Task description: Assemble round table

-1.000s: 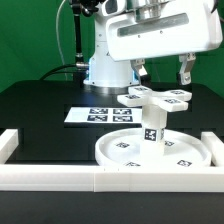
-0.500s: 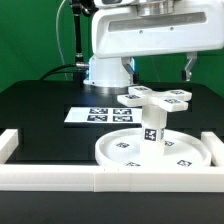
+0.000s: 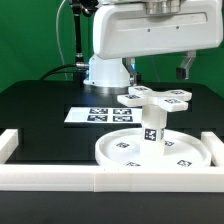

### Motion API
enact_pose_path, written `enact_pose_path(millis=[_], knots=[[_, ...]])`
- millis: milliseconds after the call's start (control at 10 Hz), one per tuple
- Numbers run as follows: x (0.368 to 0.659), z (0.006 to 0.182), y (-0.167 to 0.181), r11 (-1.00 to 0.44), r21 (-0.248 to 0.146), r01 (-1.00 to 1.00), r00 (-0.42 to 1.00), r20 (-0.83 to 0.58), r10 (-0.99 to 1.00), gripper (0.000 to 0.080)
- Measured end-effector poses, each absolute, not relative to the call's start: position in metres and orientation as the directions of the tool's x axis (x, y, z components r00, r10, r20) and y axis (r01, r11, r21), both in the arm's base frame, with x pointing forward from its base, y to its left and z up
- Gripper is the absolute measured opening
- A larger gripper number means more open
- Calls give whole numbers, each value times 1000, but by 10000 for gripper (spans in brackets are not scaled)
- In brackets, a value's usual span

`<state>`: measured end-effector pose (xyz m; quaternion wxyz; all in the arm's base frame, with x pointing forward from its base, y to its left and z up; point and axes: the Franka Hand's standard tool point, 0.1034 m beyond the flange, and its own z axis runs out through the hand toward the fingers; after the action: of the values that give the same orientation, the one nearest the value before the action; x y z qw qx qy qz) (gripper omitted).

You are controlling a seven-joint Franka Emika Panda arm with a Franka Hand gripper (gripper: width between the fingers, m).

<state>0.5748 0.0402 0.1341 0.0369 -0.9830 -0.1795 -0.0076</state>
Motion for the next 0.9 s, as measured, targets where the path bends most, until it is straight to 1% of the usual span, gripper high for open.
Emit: enact_pose_path(millis=[200,300,600,800,900], knots=[[577,133,45,-810,-22,586,810,30,585,649],[576,131,47,-738,-14,675,738,21,675,649],[576,131,42,-613,-8,790,613,21,790,649],[574,127,42,-458,3,889,457,16,889,649],[572,125,43,-399,1,917,399,13,917,649]])
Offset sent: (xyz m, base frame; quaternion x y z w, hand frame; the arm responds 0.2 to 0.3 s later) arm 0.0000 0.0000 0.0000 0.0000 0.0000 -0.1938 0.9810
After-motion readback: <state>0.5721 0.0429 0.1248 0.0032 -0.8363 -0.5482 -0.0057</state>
